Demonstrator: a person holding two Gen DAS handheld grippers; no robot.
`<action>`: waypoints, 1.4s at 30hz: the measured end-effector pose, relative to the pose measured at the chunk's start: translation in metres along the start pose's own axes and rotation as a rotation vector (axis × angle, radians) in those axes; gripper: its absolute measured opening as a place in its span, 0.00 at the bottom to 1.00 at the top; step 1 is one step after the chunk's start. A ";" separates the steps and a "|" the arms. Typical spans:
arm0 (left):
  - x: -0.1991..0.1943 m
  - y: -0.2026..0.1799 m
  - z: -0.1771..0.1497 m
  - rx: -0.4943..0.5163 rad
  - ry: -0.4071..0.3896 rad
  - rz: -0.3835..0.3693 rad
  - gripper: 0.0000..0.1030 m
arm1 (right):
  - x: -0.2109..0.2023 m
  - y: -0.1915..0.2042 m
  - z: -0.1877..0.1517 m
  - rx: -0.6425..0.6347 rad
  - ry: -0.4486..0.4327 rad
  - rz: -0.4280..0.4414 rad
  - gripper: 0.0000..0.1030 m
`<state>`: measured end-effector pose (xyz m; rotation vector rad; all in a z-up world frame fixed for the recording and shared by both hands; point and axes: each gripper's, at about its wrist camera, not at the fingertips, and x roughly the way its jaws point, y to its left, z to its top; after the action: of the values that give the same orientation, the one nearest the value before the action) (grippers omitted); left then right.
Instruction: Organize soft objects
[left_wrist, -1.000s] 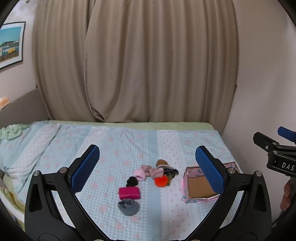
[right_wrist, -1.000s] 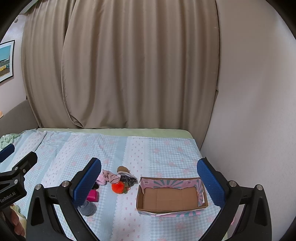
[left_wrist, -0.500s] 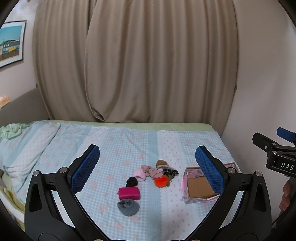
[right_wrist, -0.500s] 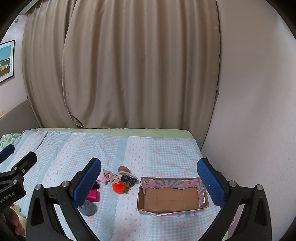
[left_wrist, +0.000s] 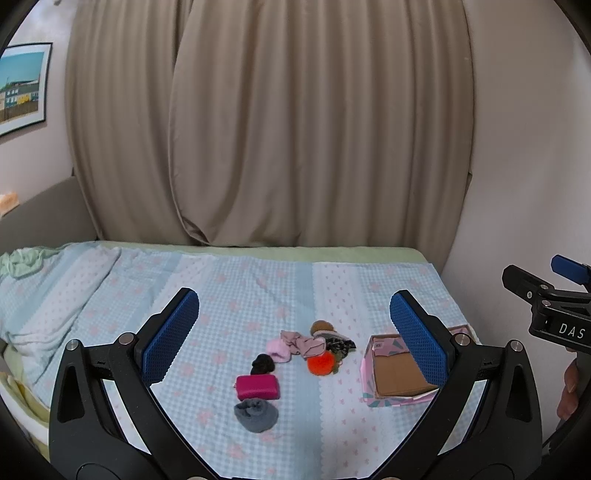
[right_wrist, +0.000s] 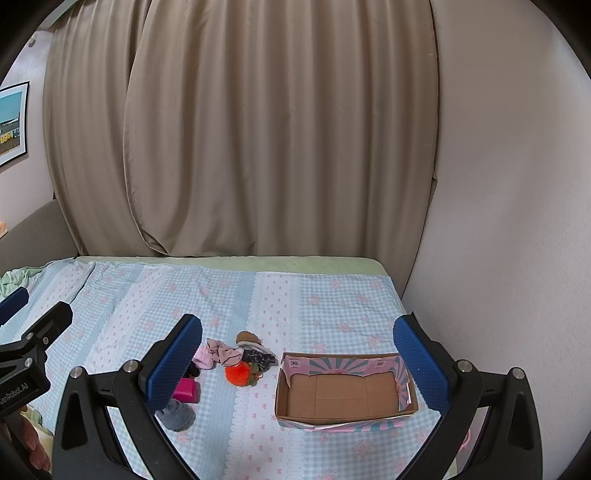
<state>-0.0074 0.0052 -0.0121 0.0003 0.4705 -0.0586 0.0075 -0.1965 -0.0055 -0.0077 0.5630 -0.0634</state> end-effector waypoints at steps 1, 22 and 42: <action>0.000 0.000 0.000 0.000 0.000 0.000 0.99 | 0.000 0.000 0.000 0.000 0.000 0.000 1.00; 0.003 0.002 0.003 -0.001 0.002 -0.011 0.99 | -0.001 0.002 -0.001 0.002 0.002 0.000 1.00; 0.006 0.004 0.002 0.003 0.008 -0.017 0.99 | -0.003 0.006 -0.003 0.003 0.007 0.007 1.00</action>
<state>-0.0008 0.0085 -0.0127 -0.0007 0.4783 -0.0760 0.0036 -0.1905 -0.0060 -0.0026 0.5694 -0.0578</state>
